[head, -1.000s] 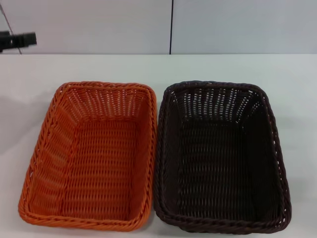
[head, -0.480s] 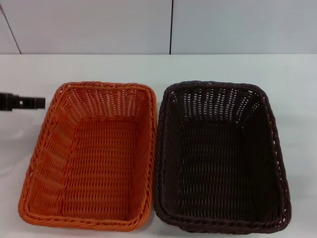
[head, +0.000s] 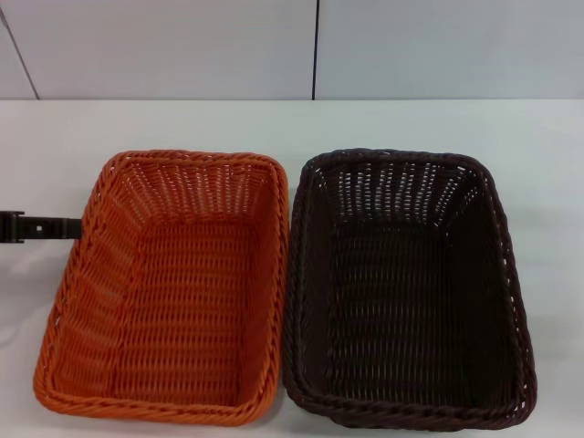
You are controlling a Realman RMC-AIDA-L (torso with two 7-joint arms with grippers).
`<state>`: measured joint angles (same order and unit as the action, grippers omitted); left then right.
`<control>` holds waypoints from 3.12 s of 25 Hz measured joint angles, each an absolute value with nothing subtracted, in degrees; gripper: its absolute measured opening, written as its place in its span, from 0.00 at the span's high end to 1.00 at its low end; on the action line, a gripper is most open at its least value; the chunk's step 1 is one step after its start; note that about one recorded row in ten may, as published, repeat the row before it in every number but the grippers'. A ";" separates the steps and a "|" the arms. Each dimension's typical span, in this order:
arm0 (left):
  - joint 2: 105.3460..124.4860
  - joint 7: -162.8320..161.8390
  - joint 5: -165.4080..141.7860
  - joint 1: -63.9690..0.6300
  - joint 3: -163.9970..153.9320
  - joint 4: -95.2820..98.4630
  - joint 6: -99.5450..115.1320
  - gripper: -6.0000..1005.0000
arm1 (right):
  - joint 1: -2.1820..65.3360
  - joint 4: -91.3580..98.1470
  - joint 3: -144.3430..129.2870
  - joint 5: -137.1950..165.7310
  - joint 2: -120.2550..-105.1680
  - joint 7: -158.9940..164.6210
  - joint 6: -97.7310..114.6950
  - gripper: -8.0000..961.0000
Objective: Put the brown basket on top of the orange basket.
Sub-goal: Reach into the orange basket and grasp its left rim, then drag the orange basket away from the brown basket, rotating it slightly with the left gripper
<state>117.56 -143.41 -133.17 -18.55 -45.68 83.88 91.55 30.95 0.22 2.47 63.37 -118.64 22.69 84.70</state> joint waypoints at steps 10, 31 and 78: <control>117.78 -142.03 -132.77 -18.27 -45.05 77.78 90.97 0.26 | 30.80 0.47 2.46 63.37 -118.64 22.73 83.41 0.43; 117.95 -138.44 -131.47 -18.75 -45.58 71.14 90.04 0.28 | 30.20 -0.09 2.93 63.37 -118.83 22.76 83.22 0.43; 109.41 -131.68 -136.17 -29.15 -45.30 76.40 93.10 0.81 | 30.45 0.02 4.66 63.37 -118.76 23.38 79.51 0.43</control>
